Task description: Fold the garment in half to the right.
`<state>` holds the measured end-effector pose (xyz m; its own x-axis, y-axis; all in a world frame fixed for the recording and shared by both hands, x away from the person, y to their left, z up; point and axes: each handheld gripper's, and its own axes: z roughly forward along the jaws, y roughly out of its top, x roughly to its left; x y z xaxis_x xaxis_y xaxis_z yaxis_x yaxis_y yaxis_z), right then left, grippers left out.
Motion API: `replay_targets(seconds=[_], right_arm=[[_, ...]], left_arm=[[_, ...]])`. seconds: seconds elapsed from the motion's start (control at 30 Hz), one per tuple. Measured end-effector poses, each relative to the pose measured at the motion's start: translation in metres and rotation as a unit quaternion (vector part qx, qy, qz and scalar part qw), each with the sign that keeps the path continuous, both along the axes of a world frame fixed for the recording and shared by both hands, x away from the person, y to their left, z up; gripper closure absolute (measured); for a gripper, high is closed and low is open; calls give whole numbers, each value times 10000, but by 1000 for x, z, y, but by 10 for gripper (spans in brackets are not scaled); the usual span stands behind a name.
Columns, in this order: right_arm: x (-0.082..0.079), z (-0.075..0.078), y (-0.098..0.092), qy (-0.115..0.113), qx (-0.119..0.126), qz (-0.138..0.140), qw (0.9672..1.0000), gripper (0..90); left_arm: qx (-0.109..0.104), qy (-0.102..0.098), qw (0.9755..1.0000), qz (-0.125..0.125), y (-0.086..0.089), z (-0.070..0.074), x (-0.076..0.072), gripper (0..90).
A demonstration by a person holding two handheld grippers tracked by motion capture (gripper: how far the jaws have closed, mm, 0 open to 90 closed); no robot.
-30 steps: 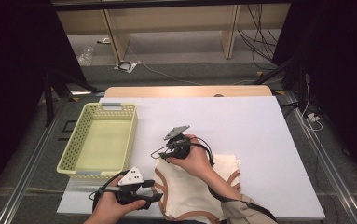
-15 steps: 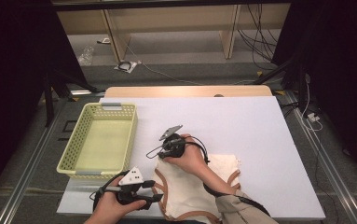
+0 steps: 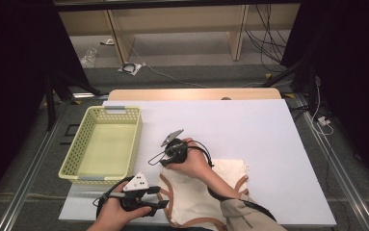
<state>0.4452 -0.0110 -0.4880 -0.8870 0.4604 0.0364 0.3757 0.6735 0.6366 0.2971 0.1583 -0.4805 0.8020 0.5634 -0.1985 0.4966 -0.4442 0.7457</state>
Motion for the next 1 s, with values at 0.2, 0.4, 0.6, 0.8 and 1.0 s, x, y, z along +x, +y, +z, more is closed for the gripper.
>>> replay_targets(seconds=[0.2, 0.4, 0.6, 0.8, 1.0], right_arm=[[1, -1, -1, -6, 48, 115, 9999, 569], [3, -2, -3, -4, 115, 341, 9994, 667], [2, 0, 1, 77, 23, 410, 9991, 765], [-3, 1, 4, 75, -59, 459, 9989, 872], [-6, 1, 5, 35, -72, 370, 9993, 894]], left_arm=[[9, -1, 10000, -16, -1, -1, 0, 400], [10, 9, 10000, -25, -1, -1, 0, 400], [18, 9, 10000, -26, -1, -1, 0, 400], [26, 9, 10000, -24, -1, -1, 0, 401], [28, 14, 10000, -27, -1, -1, -1, 400]])
